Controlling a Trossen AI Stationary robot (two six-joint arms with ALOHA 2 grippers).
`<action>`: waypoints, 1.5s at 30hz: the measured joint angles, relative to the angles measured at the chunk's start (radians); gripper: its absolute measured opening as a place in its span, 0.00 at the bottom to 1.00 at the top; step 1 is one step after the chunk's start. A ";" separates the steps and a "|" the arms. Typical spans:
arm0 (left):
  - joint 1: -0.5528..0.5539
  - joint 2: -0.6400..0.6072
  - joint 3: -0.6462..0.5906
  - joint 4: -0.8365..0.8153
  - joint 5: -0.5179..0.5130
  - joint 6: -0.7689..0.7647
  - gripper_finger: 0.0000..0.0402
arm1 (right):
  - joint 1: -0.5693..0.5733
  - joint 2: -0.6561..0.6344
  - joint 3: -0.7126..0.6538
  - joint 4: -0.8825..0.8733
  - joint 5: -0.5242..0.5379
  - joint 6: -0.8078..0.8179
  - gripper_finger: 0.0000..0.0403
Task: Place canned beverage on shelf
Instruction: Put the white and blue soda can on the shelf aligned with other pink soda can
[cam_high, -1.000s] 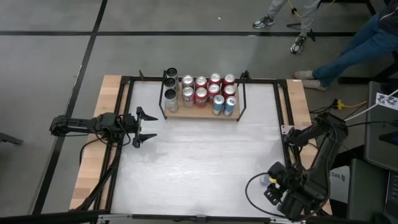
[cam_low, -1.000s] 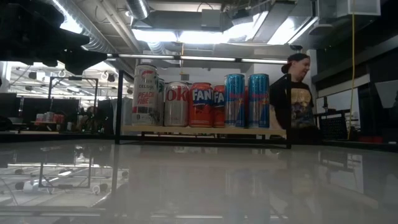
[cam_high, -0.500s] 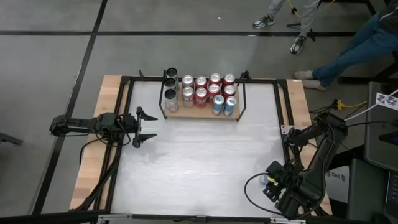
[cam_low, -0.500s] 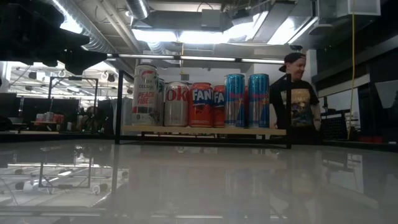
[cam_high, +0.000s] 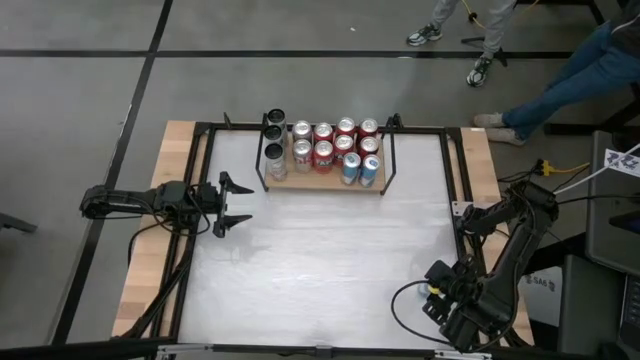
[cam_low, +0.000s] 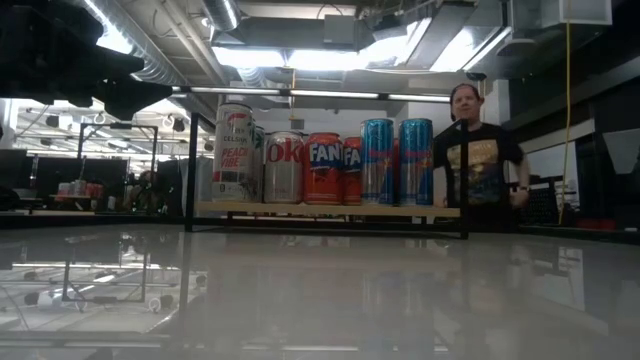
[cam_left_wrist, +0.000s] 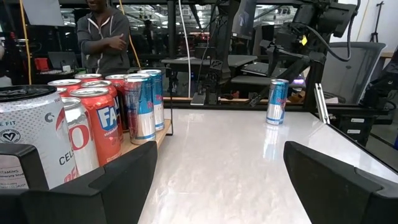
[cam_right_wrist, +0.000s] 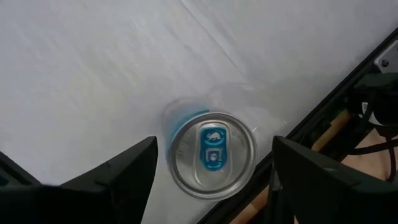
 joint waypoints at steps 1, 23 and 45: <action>0.000 0.000 0.000 0.000 0.000 0.000 0.86 | 0.000 0.000 0.000 0.001 0.000 -0.001 0.76; 0.000 0.000 0.000 0.000 0.000 0.000 0.86 | 0.000 0.000 0.000 -0.025 0.000 -0.064 0.76; 0.000 0.000 0.000 0.000 0.000 0.000 0.86 | 0.000 0.000 -0.066 0.088 -0.026 -0.079 0.76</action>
